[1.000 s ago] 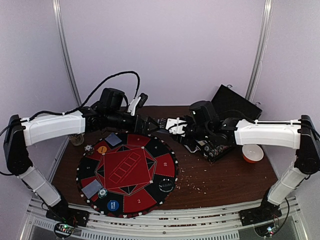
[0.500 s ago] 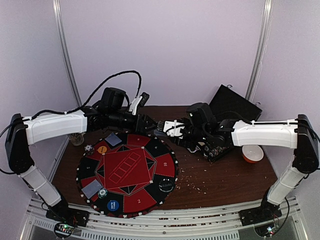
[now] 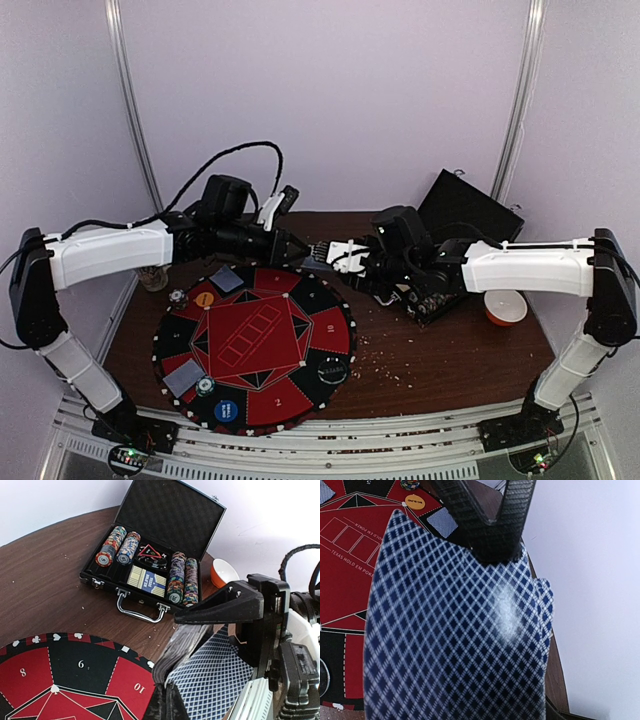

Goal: Distribute texas hold em gaming equipment
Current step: Pick up the poker card from the face-down deck piles.

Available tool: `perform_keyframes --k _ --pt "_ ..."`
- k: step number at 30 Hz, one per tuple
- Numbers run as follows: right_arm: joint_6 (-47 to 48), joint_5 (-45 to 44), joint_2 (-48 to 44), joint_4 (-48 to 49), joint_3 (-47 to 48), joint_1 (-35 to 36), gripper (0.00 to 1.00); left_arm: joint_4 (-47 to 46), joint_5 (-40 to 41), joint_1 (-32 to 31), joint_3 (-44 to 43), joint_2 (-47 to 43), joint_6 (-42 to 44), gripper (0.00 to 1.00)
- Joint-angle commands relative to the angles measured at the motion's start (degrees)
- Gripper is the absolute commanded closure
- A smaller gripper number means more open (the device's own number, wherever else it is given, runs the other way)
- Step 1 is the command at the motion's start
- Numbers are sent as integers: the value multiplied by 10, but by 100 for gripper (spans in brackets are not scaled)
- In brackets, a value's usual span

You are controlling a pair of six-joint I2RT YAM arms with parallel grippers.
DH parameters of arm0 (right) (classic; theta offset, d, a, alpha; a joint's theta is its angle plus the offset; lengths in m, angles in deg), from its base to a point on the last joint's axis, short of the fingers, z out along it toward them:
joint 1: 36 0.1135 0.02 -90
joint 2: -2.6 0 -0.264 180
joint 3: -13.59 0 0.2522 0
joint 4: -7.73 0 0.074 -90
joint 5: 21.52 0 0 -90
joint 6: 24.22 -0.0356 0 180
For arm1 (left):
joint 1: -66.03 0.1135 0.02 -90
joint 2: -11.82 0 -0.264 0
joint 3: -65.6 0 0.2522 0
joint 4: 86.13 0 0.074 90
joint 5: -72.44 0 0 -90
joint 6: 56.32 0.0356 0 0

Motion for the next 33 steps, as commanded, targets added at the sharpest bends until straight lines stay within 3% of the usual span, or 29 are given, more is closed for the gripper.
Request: perform_keyframes --k 1,9,15,19,22,27,33 --pt "3 -12 3 12 14 3 55 2 9 3 -6 -25 15 100" --pt "4 -9 3 13 15 2 55 -8 -21 3 1 -18 16 100" --pt "4 -10 2 12 16 2 55 -6 -25 2 -6 -4 12 79" --pt "4 -10 -1 12 14 2 55 -4 -26 3 -5 -2 13 72" --pt "5 -11 0 13 14 3 55 -2 -47 2 -8 5 10 76" --pt "5 -14 0 14 13 2 55 1 -43 3 -10 -12 19 100" --pt "2 -17 -1 16 7 -6 55 24 -6 8 -7 -42 44 100"
